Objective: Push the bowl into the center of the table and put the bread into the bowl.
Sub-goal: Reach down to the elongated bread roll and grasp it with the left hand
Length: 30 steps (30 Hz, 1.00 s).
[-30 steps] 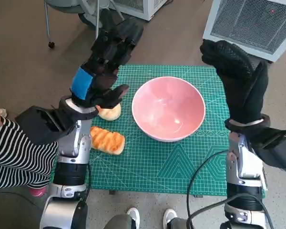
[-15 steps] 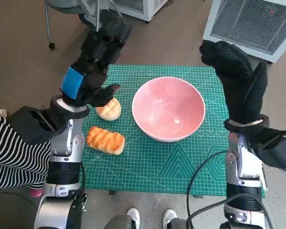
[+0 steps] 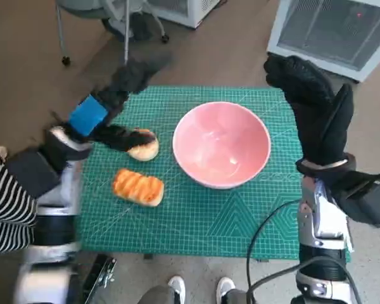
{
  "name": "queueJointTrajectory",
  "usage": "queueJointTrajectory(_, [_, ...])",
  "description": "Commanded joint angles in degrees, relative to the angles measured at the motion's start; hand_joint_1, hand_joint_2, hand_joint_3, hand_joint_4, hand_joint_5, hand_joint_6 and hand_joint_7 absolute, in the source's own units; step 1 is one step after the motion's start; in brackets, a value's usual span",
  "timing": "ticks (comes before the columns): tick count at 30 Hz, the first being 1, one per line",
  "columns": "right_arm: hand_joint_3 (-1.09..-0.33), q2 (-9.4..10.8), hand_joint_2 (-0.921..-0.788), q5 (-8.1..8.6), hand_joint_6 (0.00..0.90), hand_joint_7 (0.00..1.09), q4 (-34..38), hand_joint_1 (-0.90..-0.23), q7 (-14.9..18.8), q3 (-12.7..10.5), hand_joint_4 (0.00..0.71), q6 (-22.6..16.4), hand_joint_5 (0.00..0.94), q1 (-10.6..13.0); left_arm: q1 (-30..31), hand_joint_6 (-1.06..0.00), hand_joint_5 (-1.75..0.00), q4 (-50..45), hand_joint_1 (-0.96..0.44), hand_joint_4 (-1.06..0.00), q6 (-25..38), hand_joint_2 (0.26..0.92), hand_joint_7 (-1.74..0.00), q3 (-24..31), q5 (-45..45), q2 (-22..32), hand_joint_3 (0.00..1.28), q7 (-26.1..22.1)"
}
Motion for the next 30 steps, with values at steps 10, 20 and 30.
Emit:
queueJointTrajectory(10, [-0.623,-0.34,-0.921,-0.32,0.159,0.34,0.27,-0.757,-0.81,-1.23,0.199,0.41,0.007,2.21,8.44,-0.39,0.0,-20.83,-0.12,-0.22,15.75,0.711,-0.04,-4.13,12.81,15.93,0.0,-5.88])
queueJointTrajectory(20, [-0.625,0.32,-0.921,-0.83,0.15,0.34,1.25,-0.739,-1.45,-1.05,0.208,-0.2,0.009,1.75,11.71,-0.41,-0.01,-22.72,-0.15,-0.24,14.23,0.709,-0.02,-6.12,14.83,16.07,0.0,-5.51])
queueJointTrajectory(30, [-0.625,0.37,-0.921,-0.82,0.15,0.34,1.37,-0.738,-1.13,-1.01,0.212,-0.34,0.009,2.31,12.9,-0.42,-0.01,-21.0,-0.18,-0.27,12.54,0.715,-0.01,-9.5,16.92,15.54,0.0,-5.59])
